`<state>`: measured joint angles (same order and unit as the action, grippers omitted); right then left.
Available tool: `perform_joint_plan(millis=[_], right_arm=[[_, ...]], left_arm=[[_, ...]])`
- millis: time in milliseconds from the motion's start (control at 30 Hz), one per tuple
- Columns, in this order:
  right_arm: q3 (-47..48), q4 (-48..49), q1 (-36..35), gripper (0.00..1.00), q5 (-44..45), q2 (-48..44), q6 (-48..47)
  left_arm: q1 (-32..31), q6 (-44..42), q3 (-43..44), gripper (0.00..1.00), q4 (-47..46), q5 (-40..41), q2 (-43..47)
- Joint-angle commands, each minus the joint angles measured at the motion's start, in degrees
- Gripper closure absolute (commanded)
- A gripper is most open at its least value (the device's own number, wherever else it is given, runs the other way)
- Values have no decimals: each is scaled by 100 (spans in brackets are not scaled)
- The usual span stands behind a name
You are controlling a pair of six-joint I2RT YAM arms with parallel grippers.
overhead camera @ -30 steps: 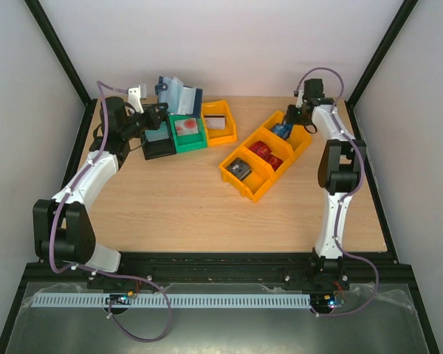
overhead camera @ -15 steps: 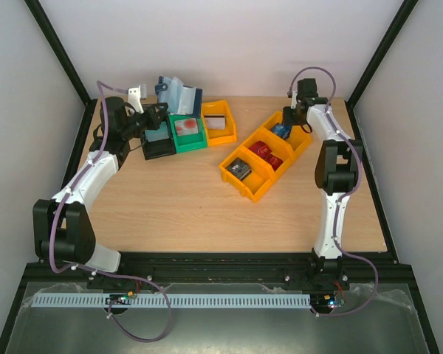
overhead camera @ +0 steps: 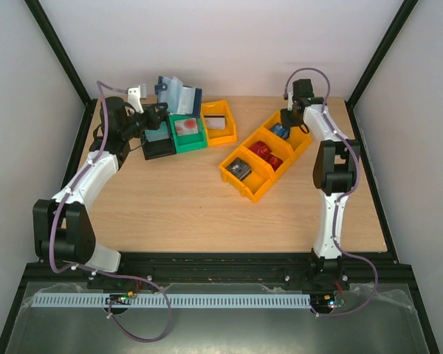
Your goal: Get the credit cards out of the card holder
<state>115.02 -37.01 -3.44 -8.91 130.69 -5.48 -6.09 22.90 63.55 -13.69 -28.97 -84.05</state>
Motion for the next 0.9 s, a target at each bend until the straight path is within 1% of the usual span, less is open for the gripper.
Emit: perform_joint_plan(millis=[0,167,300,367,533,667,867], right_arm=[[-10,-51,-81,98,479,-505,-183],[-383,225,-113,98,768,-1152,-610],[-739,230,-113,98,908,-1475,-657],[-889,224,-113,98,1017,-1603,-579],[-1450,77,-113,98,753,-1963,-284],[-2157,349,-113,98,411,-2158,86],[-2412,809,-111,98,364,-2026,674]], left_arm=[[29,-84,-38,98,-125,0,133],[37,-75,-44,98,-151,-40,108],[47,-146,-94,98,-169,-55,113],[46,-272,-139,98,-131,-56,143],[46,-460,-264,98,-68,-38,220],[46,-453,-366,98,-136,-21,263],[54,-452,-472,98,-141,-54,335]])
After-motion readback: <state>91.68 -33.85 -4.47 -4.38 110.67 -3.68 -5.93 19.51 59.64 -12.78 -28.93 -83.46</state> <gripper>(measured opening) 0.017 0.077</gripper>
